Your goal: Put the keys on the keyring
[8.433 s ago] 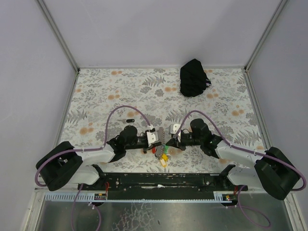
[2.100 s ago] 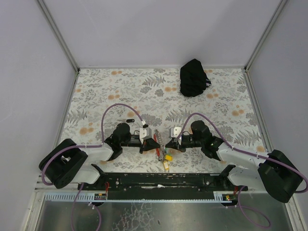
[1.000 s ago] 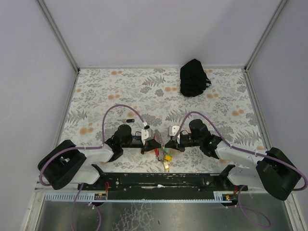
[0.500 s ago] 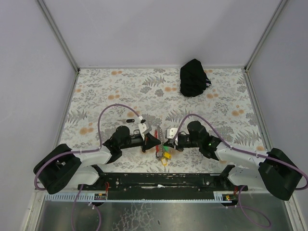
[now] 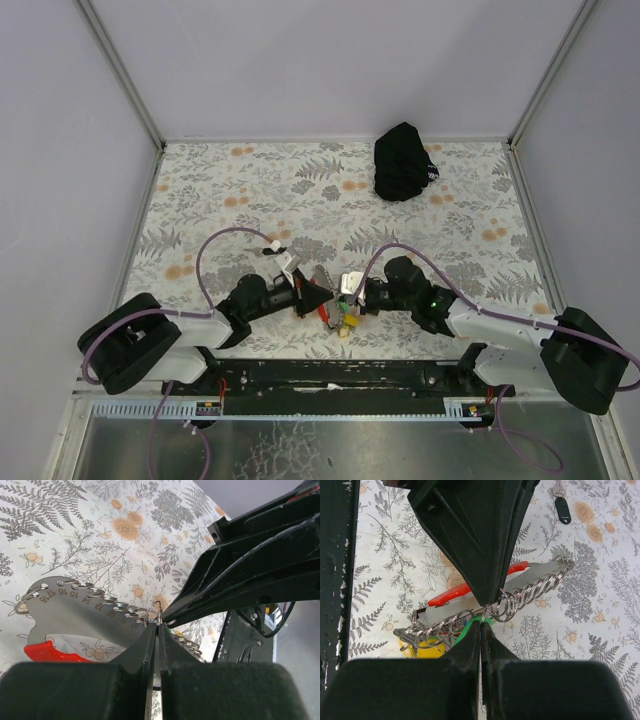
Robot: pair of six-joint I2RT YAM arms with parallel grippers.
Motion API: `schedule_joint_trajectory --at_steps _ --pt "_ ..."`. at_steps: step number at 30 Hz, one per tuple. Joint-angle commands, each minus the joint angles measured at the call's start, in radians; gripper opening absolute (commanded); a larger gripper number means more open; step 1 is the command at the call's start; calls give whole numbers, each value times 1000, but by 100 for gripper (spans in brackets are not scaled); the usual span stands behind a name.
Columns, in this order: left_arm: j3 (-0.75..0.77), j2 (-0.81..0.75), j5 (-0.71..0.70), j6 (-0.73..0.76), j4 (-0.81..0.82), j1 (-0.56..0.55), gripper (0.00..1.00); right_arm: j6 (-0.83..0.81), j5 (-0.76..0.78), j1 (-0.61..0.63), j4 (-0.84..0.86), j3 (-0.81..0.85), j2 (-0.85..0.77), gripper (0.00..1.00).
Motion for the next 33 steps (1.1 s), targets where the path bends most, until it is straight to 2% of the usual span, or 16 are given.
schedule_joint_trajectory --at_steps 1,9,17,28,33 --pt "-16 27 -104 -114 292 -6 0 -10 10 21 21 14 -53 0" --pt "-45 36 -135 -154 331 -6 0 -7 44 21 40 -11 -103 0" --pt "-69 21 -129 -121 337 -7 15 -6 89 20 54 -15 -129 0" --pt "-35 35 24 70 275 12 30 -47 89 19 -11 27 -129 0" --pt "18 52 189 233 216 50 31 -66 86 20 -41 42 -125 0"
